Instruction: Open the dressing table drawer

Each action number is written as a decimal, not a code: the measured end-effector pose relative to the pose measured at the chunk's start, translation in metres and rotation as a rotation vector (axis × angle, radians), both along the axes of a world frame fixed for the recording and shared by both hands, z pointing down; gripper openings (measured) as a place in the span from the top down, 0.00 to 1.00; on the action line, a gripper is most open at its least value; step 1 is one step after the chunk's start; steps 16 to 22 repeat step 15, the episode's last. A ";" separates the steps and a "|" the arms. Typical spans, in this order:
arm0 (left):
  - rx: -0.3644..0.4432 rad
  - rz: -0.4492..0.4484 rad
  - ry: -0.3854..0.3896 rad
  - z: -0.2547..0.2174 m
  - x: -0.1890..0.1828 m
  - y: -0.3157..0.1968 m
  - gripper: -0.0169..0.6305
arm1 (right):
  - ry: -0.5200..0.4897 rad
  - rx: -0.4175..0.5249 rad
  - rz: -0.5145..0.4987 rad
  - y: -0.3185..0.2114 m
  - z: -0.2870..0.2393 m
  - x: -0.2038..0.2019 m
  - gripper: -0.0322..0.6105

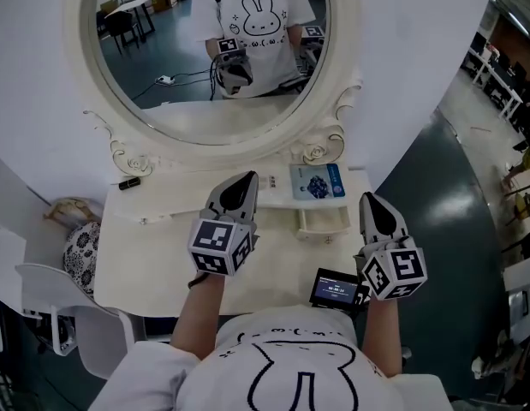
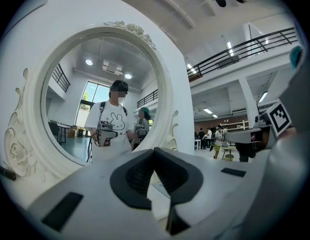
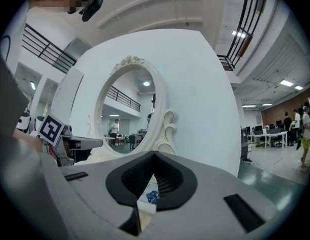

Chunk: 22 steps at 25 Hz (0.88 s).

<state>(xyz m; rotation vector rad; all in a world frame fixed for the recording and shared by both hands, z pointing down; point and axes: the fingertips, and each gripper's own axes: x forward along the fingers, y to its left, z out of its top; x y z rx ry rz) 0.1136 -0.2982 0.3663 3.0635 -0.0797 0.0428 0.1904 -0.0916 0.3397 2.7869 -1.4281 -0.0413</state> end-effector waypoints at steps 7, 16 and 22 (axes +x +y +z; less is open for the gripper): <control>0.001 0.010 0.003 -0.002 -0.001 0.002 0.96 | -0.007 -0.011 0.007 0.001 0.001 -0.001 0.93; -0.001 0.014 0.010 -0.002 0.000 0.001 0.96 | -0.002 -0.022 0.006 0.000 0.001 -0.001 0.93; -0.001 0.014 0.010 -0.002 0.000 0.001 0.96 | -0.002 -0.022 0.006 0.000 0.001 -0.001 0.93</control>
